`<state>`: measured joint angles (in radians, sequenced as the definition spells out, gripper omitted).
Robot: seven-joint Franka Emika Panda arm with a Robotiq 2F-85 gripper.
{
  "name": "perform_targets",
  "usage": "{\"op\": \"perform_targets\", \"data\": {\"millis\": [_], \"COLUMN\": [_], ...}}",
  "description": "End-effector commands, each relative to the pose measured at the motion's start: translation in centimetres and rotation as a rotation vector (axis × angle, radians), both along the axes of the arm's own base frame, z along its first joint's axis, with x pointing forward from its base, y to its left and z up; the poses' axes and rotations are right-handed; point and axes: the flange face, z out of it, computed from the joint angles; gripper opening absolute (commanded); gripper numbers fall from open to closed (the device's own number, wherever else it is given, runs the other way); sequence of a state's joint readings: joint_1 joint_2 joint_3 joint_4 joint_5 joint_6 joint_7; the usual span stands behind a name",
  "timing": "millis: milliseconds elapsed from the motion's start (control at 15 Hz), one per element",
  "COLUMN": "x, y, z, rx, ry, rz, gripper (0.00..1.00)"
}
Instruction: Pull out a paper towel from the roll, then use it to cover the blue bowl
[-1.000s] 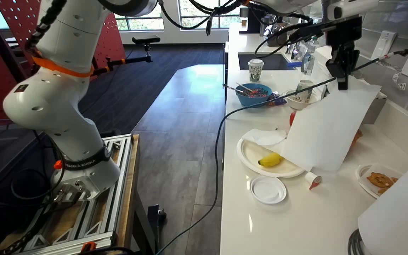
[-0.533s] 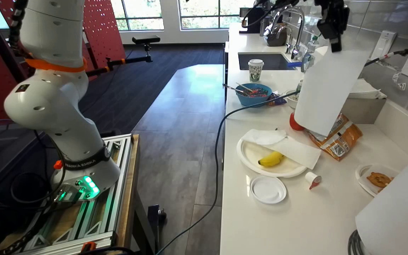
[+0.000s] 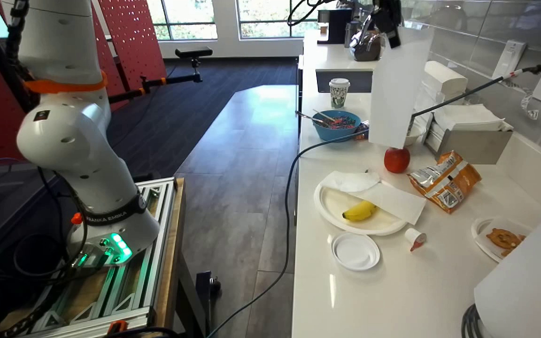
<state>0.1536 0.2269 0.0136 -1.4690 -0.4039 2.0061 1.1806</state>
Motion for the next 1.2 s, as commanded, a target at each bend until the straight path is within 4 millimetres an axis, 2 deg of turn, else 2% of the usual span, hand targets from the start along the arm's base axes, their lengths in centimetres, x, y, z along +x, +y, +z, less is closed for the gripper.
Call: {"op": "perform_targets", "data": {"millis": [0,267,467,800,1133], "x": [-1.9,-3.4,-4.3,-5.2,-3.3], "y": [5.5,11.8,15.3,19.5,22.4], "z": [-2.1,-3.9,-5.4,-9.0,-12.6], "rx": [-0.059,-0.094,-0.103,-0.116,-0.082], "ry": [0.014,0.054,0.080,0.109,0.057], "rz": [0.096,0.227,0.295,0.356,0.367], "gripper": [0.00,0.00,0.00,0.00,0.00]}}
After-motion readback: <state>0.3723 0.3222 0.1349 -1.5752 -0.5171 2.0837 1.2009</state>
